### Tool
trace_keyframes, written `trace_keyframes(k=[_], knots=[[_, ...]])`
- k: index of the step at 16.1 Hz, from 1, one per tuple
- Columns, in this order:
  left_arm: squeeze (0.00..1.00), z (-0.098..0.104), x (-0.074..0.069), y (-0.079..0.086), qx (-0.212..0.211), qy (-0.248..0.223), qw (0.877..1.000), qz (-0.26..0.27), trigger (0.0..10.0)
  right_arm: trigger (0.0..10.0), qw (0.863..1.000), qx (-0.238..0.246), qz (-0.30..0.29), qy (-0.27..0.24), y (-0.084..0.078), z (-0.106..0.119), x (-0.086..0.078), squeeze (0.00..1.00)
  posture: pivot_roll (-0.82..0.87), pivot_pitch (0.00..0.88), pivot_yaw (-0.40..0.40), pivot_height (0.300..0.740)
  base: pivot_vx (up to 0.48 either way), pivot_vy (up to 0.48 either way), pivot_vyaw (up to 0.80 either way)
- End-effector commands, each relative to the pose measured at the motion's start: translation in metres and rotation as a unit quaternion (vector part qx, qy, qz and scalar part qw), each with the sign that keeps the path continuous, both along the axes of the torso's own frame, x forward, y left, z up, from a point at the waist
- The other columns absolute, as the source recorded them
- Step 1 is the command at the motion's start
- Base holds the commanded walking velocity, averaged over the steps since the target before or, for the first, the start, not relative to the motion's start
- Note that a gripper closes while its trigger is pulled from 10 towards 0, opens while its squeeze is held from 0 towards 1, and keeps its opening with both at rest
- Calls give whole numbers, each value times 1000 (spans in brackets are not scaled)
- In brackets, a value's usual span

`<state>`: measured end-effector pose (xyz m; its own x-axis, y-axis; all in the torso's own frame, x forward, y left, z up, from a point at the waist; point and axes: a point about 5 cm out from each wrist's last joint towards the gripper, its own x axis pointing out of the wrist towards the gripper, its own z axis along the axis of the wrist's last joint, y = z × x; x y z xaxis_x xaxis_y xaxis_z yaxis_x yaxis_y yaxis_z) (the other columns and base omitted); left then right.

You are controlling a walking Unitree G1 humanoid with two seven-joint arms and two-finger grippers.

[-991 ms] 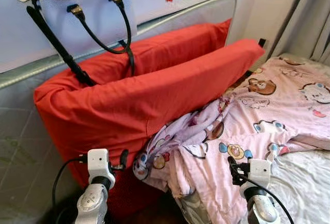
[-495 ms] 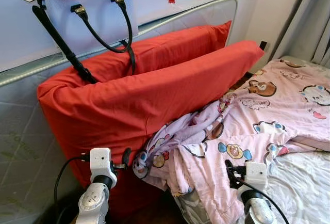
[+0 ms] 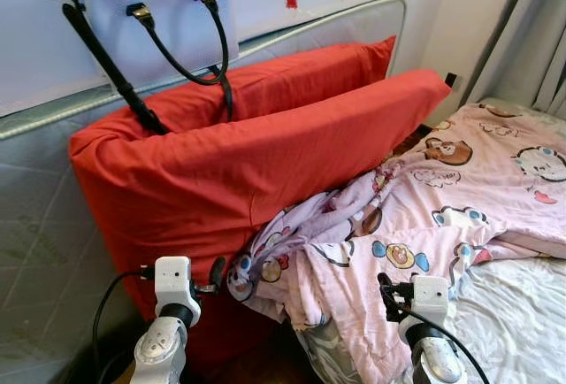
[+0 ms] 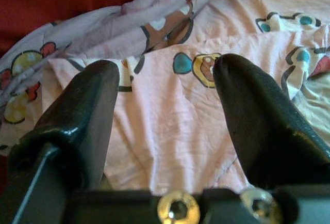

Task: Clean up the room

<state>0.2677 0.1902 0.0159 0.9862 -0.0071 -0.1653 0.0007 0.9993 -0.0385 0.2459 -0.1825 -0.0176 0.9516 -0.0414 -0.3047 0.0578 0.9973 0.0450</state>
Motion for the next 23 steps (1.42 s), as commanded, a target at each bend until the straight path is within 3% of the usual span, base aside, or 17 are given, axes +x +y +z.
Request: trace_keyframes(k=[1, 23], knots=[[0, 0, -1, 0, -2, 1, 1000, 2, 10000, 10000, 1000, 1, 10, -5, 4, 1, 2, 0, -30, 0, -9, 665, 0, 0, 0], [0, -1, -1, 2, -1, 12, 1000, 9, 10000, 10000, 999, 14, 36, 28, 15, -7, 2, 0, -8, 0, -16, 625, 0, 0, 0]])
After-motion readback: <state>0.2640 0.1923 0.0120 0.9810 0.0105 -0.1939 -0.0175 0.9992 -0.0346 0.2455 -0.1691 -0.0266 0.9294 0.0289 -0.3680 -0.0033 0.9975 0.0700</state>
